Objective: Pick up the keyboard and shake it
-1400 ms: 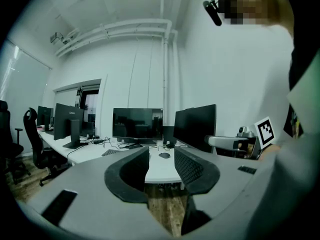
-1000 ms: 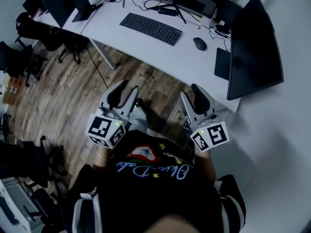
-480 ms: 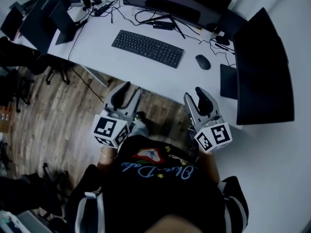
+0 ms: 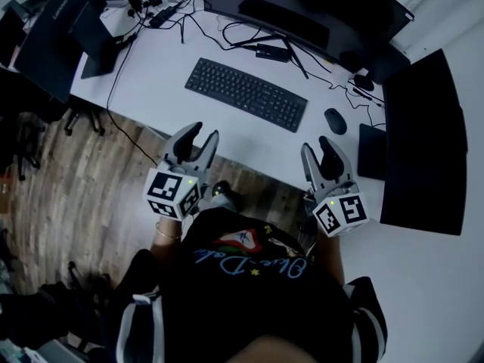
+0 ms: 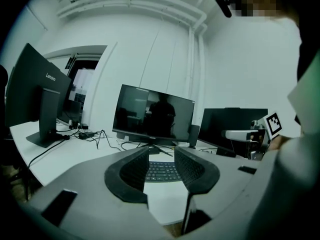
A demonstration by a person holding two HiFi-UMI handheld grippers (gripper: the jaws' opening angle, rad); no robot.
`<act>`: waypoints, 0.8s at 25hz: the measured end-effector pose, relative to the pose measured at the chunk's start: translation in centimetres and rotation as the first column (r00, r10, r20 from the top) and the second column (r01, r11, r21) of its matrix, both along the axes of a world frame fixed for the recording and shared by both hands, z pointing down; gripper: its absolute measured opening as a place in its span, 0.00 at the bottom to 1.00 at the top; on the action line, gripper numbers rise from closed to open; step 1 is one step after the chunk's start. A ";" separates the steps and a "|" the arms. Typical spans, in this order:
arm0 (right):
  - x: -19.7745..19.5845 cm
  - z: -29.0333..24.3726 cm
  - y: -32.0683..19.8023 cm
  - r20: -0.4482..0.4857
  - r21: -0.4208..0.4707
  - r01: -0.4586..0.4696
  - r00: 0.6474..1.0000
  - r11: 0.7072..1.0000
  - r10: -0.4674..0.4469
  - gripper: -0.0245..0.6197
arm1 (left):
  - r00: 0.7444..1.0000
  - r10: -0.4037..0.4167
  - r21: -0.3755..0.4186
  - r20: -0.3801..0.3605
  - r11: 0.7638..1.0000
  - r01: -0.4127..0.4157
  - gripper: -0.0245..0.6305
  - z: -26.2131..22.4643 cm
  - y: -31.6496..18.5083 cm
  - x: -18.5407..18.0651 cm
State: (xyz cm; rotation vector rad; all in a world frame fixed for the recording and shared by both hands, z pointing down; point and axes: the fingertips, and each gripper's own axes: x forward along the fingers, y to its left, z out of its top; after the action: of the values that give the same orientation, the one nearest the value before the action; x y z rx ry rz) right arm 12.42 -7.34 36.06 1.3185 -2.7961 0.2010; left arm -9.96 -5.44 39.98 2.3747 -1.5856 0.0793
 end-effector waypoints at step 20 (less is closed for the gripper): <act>3.0 10.7 -12.9 -0.055 -0.308 -0.239 0.971 0.921 0.233 0.27 | 0.998 0.056 -0.094 -0.017 0.994 -0.057 0.24 4.0 -10.0 -6.0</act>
State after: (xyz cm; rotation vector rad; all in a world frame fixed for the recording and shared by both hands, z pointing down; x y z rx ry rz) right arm 15.42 -20.21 46.79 1.5555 -2.4485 0.6104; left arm -15.92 -15.44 43.97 2.3425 -1.4756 0.1455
